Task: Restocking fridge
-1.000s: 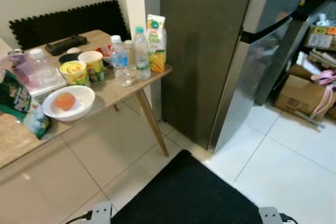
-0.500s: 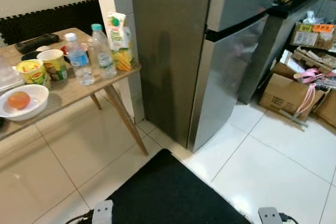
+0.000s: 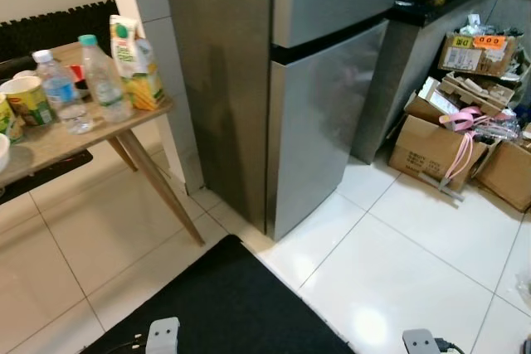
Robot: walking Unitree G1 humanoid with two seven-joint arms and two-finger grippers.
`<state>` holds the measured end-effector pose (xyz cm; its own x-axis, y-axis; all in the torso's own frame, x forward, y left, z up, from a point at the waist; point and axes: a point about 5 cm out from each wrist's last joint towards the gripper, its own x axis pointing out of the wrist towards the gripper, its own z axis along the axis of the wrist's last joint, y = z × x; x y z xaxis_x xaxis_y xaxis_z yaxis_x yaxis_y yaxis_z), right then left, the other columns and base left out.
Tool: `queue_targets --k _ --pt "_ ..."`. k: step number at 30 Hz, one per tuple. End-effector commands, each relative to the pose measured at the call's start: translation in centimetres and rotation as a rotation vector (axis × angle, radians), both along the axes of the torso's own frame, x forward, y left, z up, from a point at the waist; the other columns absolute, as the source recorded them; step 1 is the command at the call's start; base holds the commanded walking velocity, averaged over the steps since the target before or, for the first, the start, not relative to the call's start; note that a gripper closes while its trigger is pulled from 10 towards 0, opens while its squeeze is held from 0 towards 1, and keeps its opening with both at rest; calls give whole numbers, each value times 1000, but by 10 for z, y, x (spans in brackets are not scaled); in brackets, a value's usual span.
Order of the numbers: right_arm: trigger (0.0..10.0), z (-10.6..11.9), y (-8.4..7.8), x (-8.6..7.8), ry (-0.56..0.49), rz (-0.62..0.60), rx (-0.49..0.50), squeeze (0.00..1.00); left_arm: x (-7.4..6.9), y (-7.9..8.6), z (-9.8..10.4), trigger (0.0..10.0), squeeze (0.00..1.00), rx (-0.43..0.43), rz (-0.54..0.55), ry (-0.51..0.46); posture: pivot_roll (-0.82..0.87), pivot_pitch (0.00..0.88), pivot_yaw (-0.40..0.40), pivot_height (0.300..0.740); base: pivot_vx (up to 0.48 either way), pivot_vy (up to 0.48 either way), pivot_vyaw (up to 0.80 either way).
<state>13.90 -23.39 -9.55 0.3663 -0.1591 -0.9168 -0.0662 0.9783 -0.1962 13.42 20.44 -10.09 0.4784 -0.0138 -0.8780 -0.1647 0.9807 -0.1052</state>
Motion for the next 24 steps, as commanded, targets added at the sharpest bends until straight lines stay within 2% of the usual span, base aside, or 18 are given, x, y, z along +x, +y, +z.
queue_targets --k 1,6,17,24 --pt "10000 1 0 2 -5 13 -7 0 1 3 0 10000 0 12 22 5 -65 0 1 740 0 0 0" --pt "10000 1 0 3 -8 17 -9 0 2 4 1 10000 0 15 58 -9 -65 0 1 740 0 0 0" --pt "10000 3 0 8 -14 30 -13 0 3 2 1 10000 0 7 42 -8 -68 0 4 740 0 0 0" --pt "10000 2 1 7 -12 37 -13 0 2 1 1 10000 0 8 28 -1 -68 0 4 740 260 0 0"
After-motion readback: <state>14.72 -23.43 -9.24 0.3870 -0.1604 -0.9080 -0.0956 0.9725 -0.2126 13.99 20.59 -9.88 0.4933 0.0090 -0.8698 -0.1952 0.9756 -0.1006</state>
